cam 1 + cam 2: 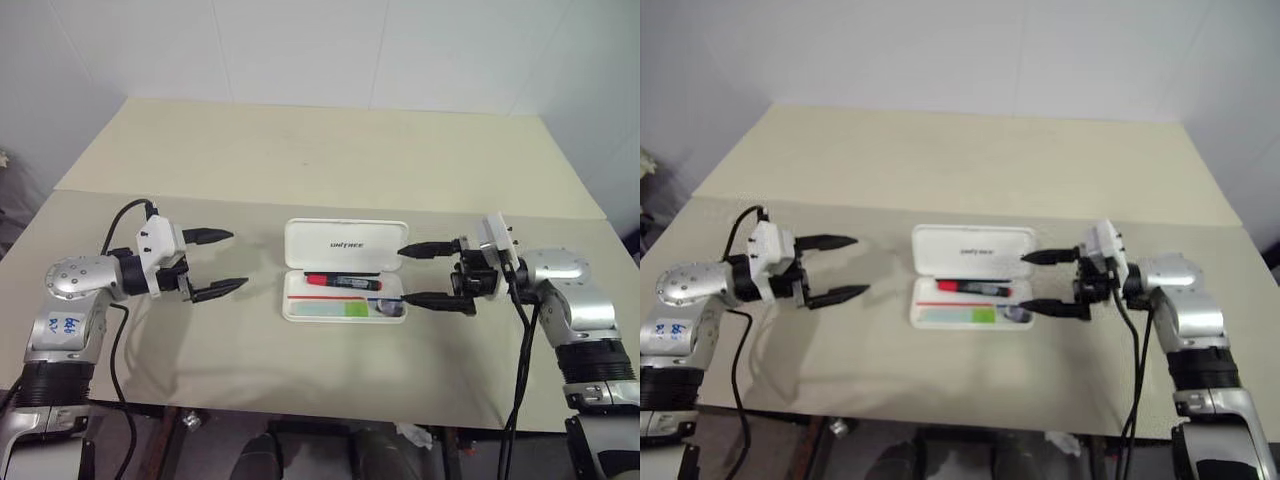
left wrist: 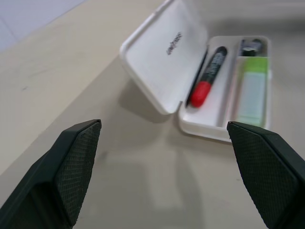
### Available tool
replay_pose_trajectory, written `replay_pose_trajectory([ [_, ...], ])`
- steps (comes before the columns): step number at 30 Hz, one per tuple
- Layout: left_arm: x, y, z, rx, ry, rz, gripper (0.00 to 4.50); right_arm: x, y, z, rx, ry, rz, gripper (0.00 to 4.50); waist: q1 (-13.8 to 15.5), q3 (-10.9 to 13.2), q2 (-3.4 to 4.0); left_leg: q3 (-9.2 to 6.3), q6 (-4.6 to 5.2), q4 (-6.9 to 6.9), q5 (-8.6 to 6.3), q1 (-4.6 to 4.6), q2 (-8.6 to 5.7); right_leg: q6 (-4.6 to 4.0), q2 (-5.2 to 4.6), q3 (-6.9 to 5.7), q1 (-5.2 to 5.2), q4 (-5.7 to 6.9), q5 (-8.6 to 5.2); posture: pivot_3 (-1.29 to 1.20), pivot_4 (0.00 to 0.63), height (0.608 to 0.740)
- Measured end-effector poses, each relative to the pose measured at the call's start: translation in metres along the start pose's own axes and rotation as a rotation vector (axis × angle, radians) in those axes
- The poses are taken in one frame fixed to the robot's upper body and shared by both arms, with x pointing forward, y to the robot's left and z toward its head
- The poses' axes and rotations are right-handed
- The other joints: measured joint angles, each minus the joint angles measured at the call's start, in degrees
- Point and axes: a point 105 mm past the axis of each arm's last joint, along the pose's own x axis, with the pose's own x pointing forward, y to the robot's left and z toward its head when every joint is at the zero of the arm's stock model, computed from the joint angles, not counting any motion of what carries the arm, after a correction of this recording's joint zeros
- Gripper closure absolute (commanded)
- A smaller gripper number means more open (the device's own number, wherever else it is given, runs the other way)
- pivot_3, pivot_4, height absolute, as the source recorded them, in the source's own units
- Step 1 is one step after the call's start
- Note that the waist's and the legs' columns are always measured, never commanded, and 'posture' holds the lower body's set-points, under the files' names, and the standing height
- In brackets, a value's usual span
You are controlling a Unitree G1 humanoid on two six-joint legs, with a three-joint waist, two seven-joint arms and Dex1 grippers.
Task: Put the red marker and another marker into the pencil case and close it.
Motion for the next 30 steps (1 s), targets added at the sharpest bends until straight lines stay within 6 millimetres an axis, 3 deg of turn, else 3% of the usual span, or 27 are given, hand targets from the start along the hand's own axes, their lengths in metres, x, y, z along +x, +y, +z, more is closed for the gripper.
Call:
replay_pose_trajectory([
  [8, -0.002, 0.032, -0.004, -0.042, 0.004, 0.11, 0.0, 0.003, -0.004, -0.001, -0.04, -0.003, -0.033, 0.02, 0.0, 0.0, 0.0, 0.02, -0.03, 0.02, 0.02, -0.02, -0.01, 0.0, 0.03, 0.02, -0.09, 0.1, 0.0, 0.0, 0.15, 0.74],
  [16, 0.006, 0.041, -0.016, -0.115, -0.011, 0.104, 2.68, 0.004, -0.004, -0.002, -0.077, 0.005, -0.047, 0.0, 0.1, 0.0, 0.0, 0.02, -0.04, 0.04, 0.02, -0.05, -0.02, 0.0, 0.03, 0.0, -0.11, 0.11, 0.0, 0.0, 0.15, 0.74],
  [21, 0.016, 0.056, -0.021, -0.136, -0.003, 0.123, 4.34, 0.0, 0.003, -0.006, -0.065, 0.017, -0.045, 0.0, 0.4, 0.0, 0.0, -0.01, -0.05, 0.18, 0.03, -0.11, -0.06, 0.01, 0.04, -0.03, -0.12, 0.16, 0.0, 0.0, 0.15, 0.74],
  [30, 0.048, 0.071, -0.036, -0.243, 0.075, 0.171, 4.47, -0.011, 0.002, -0.009, -0.062, 0.064, -0.089, 0.0, 0.2, 0.0, -0.02, -0.01, -0.04, 0.29, 0.03, -0.27, -0.09, 0.08, 0.06, -0.02, -0.23, 0.21, 0.02, 0.0, 0.15, 0.74],
])
